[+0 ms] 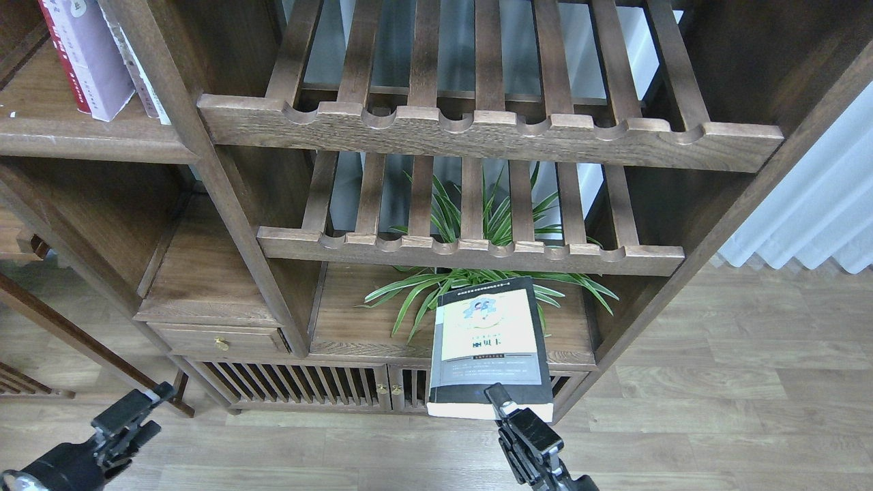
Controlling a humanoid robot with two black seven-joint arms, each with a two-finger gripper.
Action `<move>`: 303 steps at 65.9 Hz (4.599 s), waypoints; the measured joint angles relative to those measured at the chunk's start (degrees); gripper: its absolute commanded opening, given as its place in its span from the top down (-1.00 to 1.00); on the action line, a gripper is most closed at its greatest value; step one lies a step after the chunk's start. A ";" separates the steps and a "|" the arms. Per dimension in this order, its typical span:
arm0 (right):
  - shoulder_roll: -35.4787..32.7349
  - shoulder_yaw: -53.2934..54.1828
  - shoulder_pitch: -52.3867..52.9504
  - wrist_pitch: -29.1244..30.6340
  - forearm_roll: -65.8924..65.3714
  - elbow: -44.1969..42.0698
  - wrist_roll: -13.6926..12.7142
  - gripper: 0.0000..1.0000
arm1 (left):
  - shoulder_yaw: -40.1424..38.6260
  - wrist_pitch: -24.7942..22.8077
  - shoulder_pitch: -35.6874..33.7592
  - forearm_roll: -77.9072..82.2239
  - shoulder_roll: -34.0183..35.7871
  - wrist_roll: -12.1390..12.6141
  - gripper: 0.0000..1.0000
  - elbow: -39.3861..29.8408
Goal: Organize books on shelf
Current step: 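Pull the dark book down off the shelf with the right gripper, then pass the dark book from the right gripper to the left gripper, then carry the dark book with the left gripper up onto the side shelf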
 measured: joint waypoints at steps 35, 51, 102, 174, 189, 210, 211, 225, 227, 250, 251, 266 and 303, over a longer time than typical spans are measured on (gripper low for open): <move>3.37 -6.14 7.75 0.00 1.40 -9.15 -5.71 0.89 | 2.95 0.00 -0.96 -0.11 -6.05 -3.22 -0.98 -5.79; 3.43 -8.19 7.77 0.00 1.67 -9.73 -7.50 0.89 | 3.49 0.00 -1.59 -0.10 -11.20 -3.26 -0.95 -6.37; 3.43 -9.01 7.46 0.00 1.49 -9.66 -8.69 0.89 | 6.99 0.00 -3.84 0.00 -18.33 -3.72 0.24 -5.53; 3.37 -7.45 7.78 0.00 0.27 -10.66 -9.07 -0.85 | 7.59 0.11 -3.31 -0.27 -9.90 -4.51 0.82 -7.83; 3.43 -7.25 7.78 0.01 -0.80 -10.72 -8.55 -0.99 | 3.95 0.03 -3.13 -0.15 -6.30 -3.96 0.81 -8.04; 3.43 -7.22 7.89 0.01 -0.95 -11.96 -8.60 -0.99 | -5.39 -0.01 1.62 0.88 5.91 -2.77 0.79 -14.98; 3.43 -7.22 7.89 0.01 -0.96 -12.07 -8.60 -0.99 | -6.03 -0.01 2.00 0.99 6.49 -2.69 0.79 -15.41; 3.43 -7.38 8.03 0.01 -1.21 -13.11 -8.78 -0.99 | -15.43 -0.01 7.83 1.80 12.37 -2.05 0.79 -22.90; 3.43 -7.39 8.16 0.01 -1.23 -13.16 -8.79 -0.99 | -18.36 -0.01 9.18 1.82 14.00 -1.99 0.79 -24.81; 3.43 -7.40 8.24 0.01 -1.24 -14.05 -8.79 -0.99 | -36.70 -0.01 10.72 2.15 19.37 0.09 0.79 -26.10; 3.43 -7.40 8.22 0.01 -1.24 -14.07 -8.79 -0.99 | -37.64 -0.01 10.72 2.26 19.61 0.30 0.79 -26.10; 3.43 -7.35 8.16 0.01 -1.24 -14.17 -8.79 -0.99 | -48.77 -0.01 10.73 5.13 22.24 2.61 0.80 -25.84; 3.43 -7.44 7.90 -0.01 -1.36 -14.23 -8.78 -0.99 | -60.29 -0.01 3.67 14.13 26.38 5.75 0.77 -19.73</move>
